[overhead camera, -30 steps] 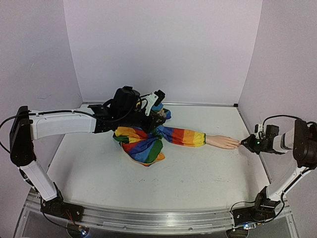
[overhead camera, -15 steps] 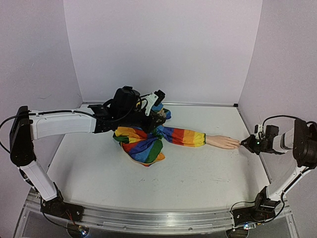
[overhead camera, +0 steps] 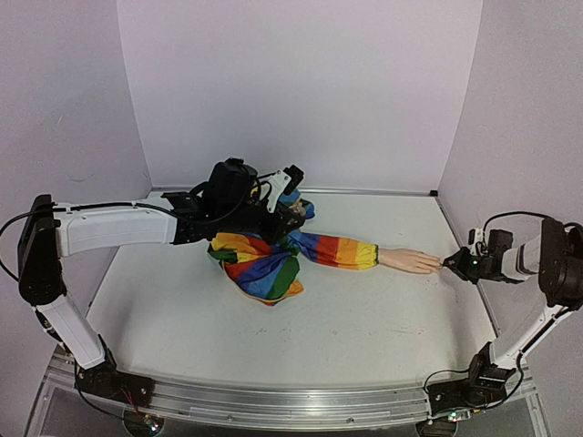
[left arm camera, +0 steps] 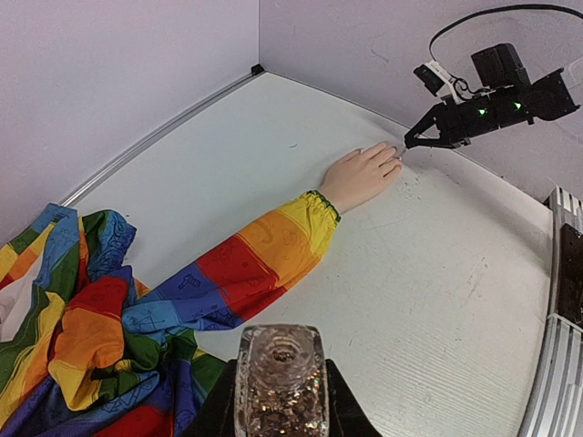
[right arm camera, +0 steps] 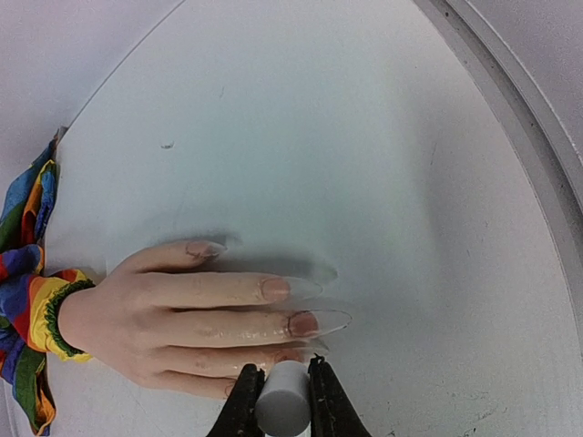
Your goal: Paint the nails
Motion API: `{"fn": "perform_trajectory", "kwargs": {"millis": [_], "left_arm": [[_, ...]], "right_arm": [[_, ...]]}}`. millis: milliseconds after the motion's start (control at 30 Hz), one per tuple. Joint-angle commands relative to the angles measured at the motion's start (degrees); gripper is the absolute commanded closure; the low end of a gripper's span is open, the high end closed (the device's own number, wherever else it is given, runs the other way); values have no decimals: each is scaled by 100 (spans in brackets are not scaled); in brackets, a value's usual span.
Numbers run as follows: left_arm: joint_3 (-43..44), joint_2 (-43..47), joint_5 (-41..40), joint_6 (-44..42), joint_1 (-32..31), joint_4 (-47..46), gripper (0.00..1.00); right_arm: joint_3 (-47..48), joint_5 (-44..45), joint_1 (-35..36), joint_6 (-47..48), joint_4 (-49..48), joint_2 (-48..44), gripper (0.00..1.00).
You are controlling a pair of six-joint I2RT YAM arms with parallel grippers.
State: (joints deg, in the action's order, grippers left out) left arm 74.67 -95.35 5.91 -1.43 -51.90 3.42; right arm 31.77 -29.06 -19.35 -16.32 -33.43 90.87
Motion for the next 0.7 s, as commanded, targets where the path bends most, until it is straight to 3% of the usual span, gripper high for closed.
{"fn": "perform_trajectory", "kwargs": {"millis": [0,667], "left_arm": [[319,12,48,11,30,-302,100],[320,8,57,11,30,-307,100]], "right_arm": [[216,22,-8,6,56,23,100],[243,172,-15,23,139,27,100]]}}
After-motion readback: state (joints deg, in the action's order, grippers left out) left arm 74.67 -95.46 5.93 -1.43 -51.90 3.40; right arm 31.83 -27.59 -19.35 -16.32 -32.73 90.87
